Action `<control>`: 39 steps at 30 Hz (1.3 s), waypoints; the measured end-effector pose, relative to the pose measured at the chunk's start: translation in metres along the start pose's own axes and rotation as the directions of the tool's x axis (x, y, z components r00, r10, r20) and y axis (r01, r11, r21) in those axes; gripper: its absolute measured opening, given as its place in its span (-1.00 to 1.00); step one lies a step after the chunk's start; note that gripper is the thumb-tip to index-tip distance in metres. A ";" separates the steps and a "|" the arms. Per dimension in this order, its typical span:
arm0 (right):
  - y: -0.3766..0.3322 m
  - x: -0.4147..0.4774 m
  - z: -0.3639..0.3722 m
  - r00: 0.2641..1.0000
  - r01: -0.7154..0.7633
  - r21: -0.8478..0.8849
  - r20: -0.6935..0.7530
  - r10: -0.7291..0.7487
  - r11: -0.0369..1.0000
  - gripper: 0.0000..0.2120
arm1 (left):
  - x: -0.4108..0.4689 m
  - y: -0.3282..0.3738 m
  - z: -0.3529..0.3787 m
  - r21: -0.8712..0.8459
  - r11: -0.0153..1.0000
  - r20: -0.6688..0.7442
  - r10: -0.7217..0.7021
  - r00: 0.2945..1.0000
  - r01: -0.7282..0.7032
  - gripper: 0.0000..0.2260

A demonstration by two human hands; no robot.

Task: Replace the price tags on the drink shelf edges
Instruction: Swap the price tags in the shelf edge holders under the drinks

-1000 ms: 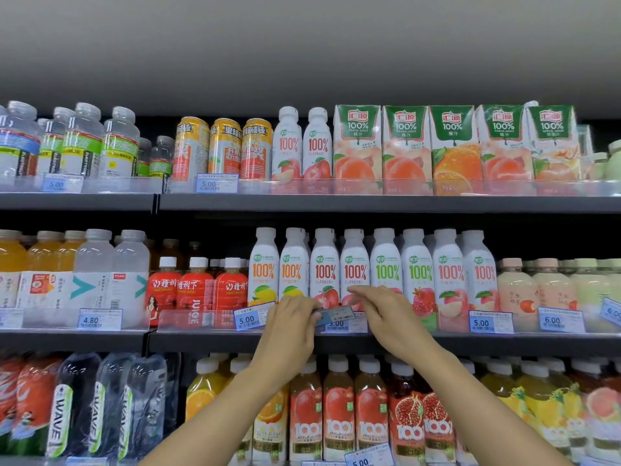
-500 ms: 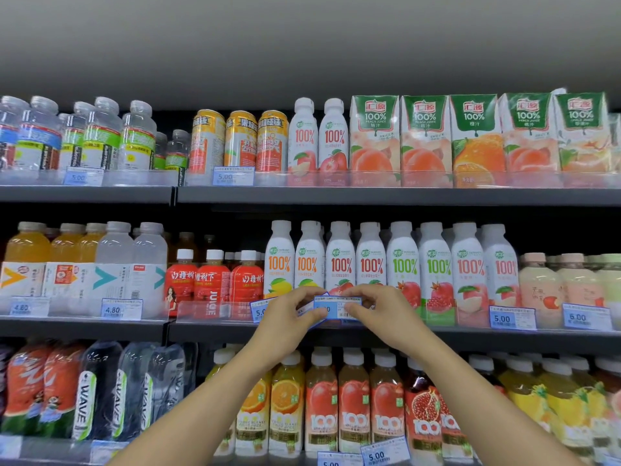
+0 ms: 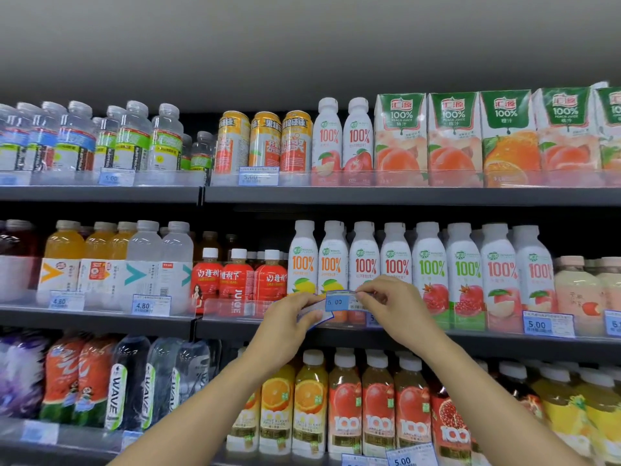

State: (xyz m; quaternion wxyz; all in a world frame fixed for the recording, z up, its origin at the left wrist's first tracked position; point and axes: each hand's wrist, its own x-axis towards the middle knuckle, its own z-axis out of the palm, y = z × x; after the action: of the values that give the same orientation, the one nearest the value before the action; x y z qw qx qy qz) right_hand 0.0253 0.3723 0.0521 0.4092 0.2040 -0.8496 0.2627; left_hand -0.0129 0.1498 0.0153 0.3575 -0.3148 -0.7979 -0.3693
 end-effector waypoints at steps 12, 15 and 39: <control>-0.070 0.032 0.092 0.995 0.036 0.153 -0.094 -0.022 0.988 -0.84 | -0.058 -0.114 -0.077 0.633 0.761 -0.074 0.242 0.967 -0.142 -0.85; -0.083 0.037 0.113 0.996 0.013 0.191 -0.093 0.005 0.981 -0.84 | -0.064 -0.125 -0.083 0.663 0.733 -0.053 0.247 0.968 -0.151 -0.80; -0.102 0.039 0.162 0.944 0.291 -0.418 -0.019 -0.329 0.861 -0.82 | -0.053 -0.133 -0.090 0.531 0.837 -0.171 0.262 0.950 -0.135 -0.83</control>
State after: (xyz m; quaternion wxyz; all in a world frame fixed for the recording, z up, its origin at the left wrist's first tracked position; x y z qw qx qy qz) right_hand -0.0354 0.1887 0.0264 0.5173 0.2359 -0.8224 0.0187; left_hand -0.0558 -0.0065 -0.0338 0.5574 -0.2436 -0.7814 -0.1391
